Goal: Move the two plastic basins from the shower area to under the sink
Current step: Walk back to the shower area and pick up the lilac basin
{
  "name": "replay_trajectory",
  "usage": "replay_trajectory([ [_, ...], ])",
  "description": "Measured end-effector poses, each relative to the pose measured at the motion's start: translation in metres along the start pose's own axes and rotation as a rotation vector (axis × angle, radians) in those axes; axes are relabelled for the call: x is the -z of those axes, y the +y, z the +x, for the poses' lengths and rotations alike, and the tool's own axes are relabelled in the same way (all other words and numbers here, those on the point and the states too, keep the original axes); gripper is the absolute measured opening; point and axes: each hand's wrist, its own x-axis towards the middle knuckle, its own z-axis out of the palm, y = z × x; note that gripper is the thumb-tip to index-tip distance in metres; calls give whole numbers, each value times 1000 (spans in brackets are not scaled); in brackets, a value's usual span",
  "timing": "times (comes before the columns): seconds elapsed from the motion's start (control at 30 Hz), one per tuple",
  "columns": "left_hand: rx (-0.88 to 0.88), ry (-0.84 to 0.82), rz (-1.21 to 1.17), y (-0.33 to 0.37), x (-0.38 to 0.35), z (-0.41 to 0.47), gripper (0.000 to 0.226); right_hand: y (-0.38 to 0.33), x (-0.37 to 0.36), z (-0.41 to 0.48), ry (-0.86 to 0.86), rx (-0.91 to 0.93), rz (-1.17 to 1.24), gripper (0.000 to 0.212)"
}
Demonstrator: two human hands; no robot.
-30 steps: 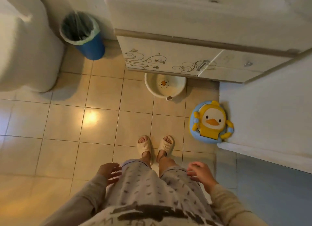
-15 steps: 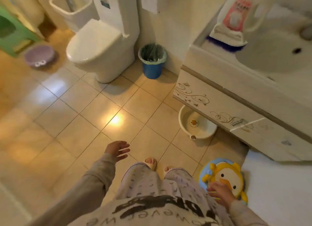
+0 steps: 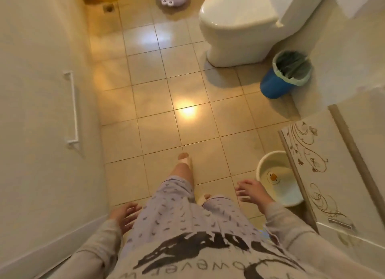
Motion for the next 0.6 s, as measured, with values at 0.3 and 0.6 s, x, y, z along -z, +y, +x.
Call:
replay_trajectory([
  [0.3,56,46,-118,63,13,37,13,-111,-46,54,-72,26,-202,18],
  [0.6,-187,-25,8,270,-26,14,18,-191,-53,91,35,-62,-155,24],
])
